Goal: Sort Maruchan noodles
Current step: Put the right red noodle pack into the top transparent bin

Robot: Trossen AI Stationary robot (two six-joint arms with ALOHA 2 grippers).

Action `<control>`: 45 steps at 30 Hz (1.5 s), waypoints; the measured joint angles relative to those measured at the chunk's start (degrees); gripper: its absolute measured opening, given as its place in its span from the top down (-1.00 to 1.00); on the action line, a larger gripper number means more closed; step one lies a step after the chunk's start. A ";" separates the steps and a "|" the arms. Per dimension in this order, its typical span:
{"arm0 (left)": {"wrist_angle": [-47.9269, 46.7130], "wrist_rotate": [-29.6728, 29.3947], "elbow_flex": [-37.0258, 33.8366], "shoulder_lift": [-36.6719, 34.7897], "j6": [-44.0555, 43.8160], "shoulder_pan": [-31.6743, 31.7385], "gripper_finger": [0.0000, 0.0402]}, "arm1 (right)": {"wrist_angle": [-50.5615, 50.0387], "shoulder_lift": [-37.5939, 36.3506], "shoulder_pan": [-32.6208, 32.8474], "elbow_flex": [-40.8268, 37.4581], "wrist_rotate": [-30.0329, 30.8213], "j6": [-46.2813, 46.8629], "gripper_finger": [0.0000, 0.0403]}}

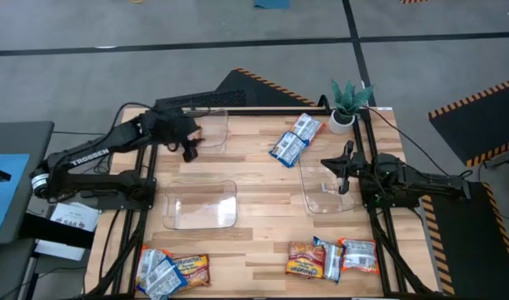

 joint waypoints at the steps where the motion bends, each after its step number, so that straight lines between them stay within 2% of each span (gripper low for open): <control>1: 3.36 4.72 -0.51 -0.69 -0.68 -0.65 0.05 | 0.00 0.00 -0.01 0.00 -0.02 -0.02 0.79; 3: 11.06 11.80 -2.64 -2.04 -2.15 -2.02 0.07 | 0.00 0.00 -0.01 0.01 0.00 0.00 0.79; 5: 18.22 15.52 -5.41 -3.24 -3.45 -3.42 0.09 | 0.00 0.00 0.00 0.00 0.00 0.00 0.79; 9: 32.00 16.84 -11.86 -4.52 -3.90 -6.97 0.13 | 0.00 0.00 0.00 -0.01 -0.02 0.00 0.79; 14: 42.63 16.95 -17.81 -4.65 -4.63 -10.59 0.13 | 0.00 0.00 -0.01 -0.01 0.00 0.00 0.79; 20: 40.89 16.95 -19.26 -4.93 -6.90 -12.63 0.14 | 0.64 0.00 -0.01 0.00 0.05 0.33 0.79; 22: 39.57 16.89 -19.31 -4.91 -7.59 -12.91 0.14 | 2.00 0.02 0.01 -0.01 0.08 3.61 0.79; 26: 38.43 16.35 -19.32 -4.89 -6.80 -12.93 0.14 | 9.78 0.00 -0.07 0.00 0.24 11.10 0.79; 32: 38.40 12.60 -19.32 -4.89 -5.31 -12.91 0.14 | 25.67 0.42 0.21 0.01 0.21 14.80 0.79; 34: 38.47 11.63 -19.32 -4.89 -5.60 -12.91 0.14 | 29.43 2.31 0.31 0.35 0.02 16.26 0.78; 39: 38.58 10.77 -19.32 -4.89 -6.80 -12.91 0.14 | 31.40 10.96 2.76 4.78 -0.30 17.47 0.68; 43: 38.90 10.01 -19.32 -4.89 -7.62 -12.91 0.14 | 27.96 20.57 5.71 10.94 -0.28 17.97 0.49; 45: 38.80 9.03 -19.32 -4.89 -7.64 -12.91 0.14 | 23.01 24.40 7.37 15.20 -0.39 17.94 0.37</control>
